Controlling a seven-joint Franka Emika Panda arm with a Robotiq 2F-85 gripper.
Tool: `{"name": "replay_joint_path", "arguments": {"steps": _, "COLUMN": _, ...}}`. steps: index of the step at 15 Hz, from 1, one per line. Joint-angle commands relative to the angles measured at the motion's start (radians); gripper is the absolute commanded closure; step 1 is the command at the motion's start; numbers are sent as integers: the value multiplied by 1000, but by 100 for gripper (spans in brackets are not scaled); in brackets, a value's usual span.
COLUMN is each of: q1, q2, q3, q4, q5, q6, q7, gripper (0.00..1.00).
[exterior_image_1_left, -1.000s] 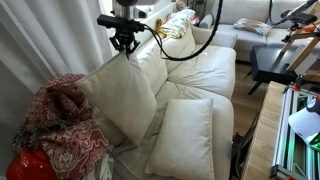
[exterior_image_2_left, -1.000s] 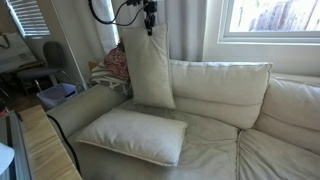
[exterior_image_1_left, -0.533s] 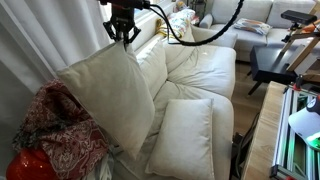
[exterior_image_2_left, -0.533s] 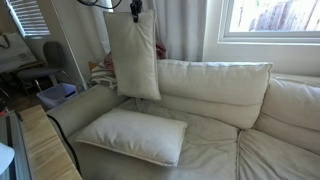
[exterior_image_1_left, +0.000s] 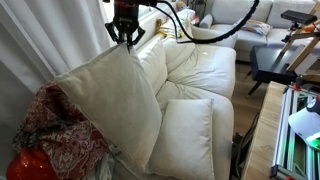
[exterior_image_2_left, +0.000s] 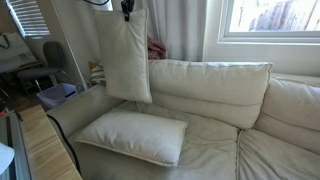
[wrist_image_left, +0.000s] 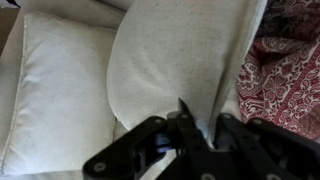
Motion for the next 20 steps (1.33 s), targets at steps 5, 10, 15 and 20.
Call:
{"name": "replay_joint_path", "arguments": {"steps": 5, "q1": 19, "q2": -48, "q3": -19, "q4": -26, "q5": 21, "q6": 19, "q7": 279, "gripper": 95}}
{"name": "replay_joint_path", "arguments": {"steps": 10, "q1": 22, "q2": -110, "q3": -28, "q4": -111, "q5": 1, "q6": 4, "q7": 542, "gripper": 95}}
{"name": "replay_joint_path", "arguments": {"steps": 15, "q1": -13, "q2": -196, "q3": -5, "q4": -284, "q5": 100, "q6": 8, "q7": 695, "gripper": 95}}
{"name": "replay_joint_path", "arguments": {"steps": 20, "q1": -15, "q2": -172, "q3": -4, "q4": -320, "q5": 125, "q6": 69, "q7": 710, "gripper": 82}}
